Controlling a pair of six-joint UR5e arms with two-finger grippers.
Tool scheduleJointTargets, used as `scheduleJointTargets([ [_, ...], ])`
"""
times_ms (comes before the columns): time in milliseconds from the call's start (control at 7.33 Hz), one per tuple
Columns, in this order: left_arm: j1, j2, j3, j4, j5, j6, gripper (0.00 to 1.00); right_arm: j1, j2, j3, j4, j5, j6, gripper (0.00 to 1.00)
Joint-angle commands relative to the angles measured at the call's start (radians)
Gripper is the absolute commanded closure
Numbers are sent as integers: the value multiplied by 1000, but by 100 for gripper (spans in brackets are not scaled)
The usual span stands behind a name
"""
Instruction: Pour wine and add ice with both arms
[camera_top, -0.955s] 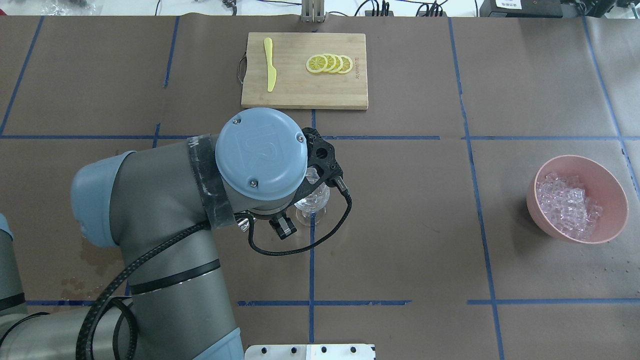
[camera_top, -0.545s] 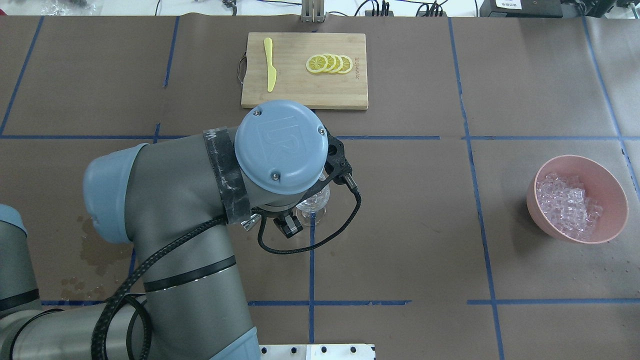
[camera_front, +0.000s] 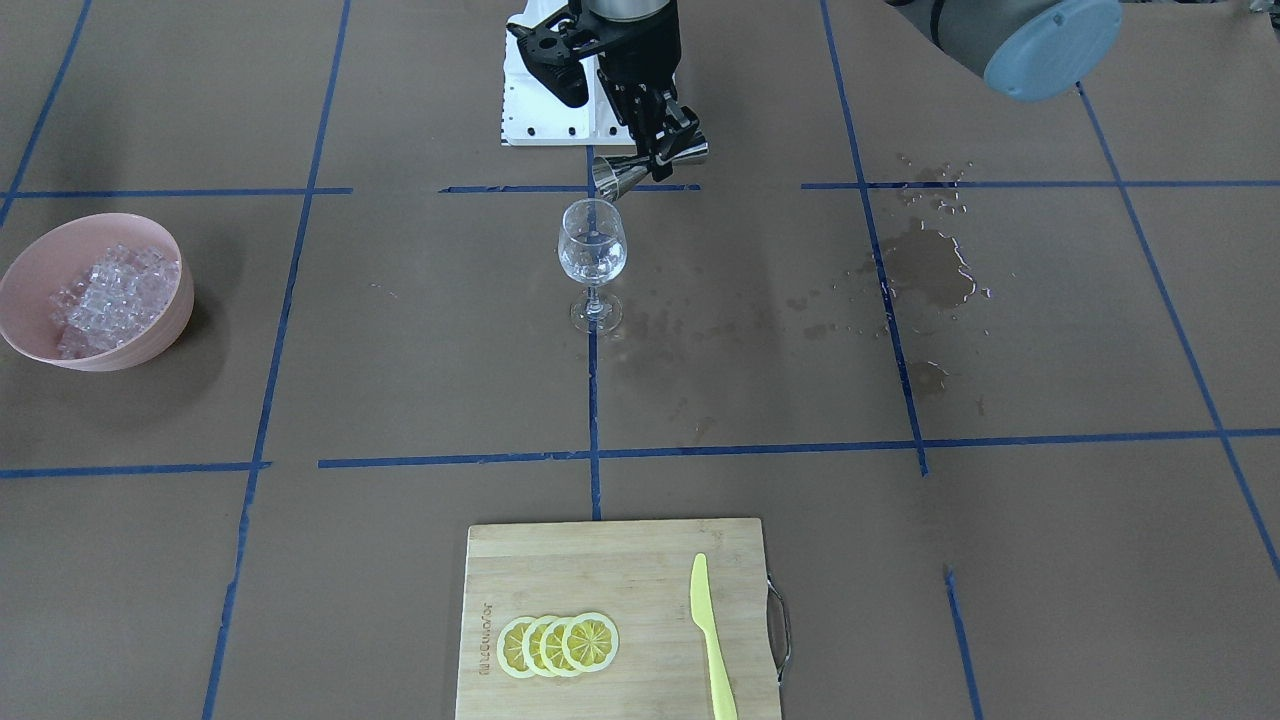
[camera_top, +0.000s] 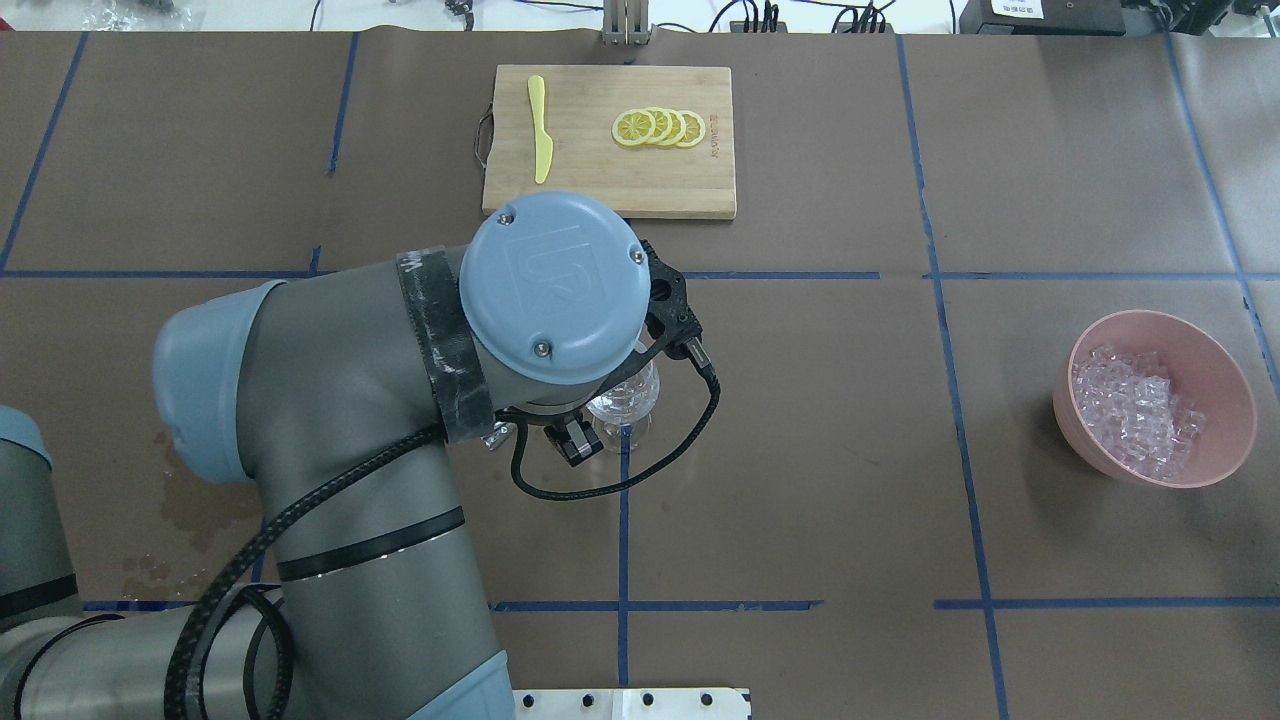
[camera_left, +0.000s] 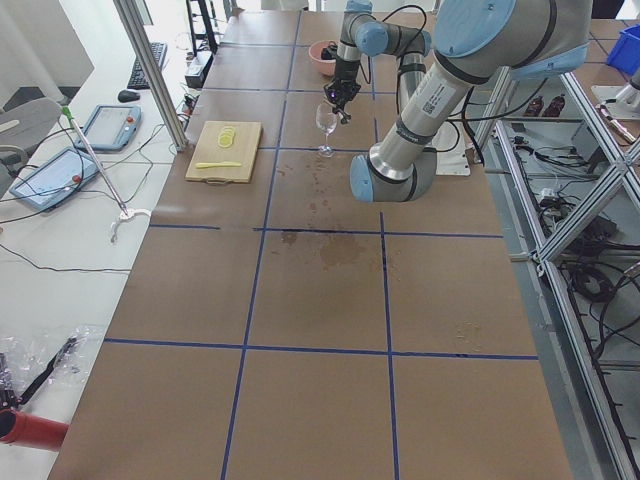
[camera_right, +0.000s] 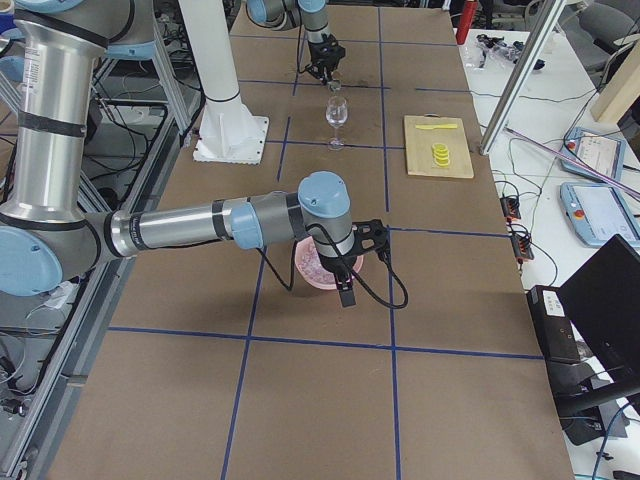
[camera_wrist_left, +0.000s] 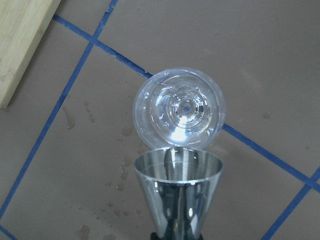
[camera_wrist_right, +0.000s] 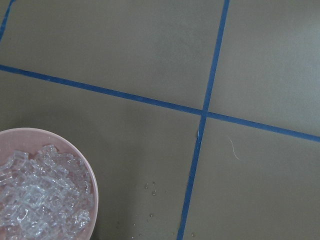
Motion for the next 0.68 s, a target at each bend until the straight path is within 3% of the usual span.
scheduleJointTargets([
  [0, -7, 25, -40, -16, 0, 35, 100, -1, 0, 0, 0, 0, 0, 0],
  [545, -76, 71, -65, -96, -2, 109, 100, -1, 0, 0, 0, 0, 0, 0],
])
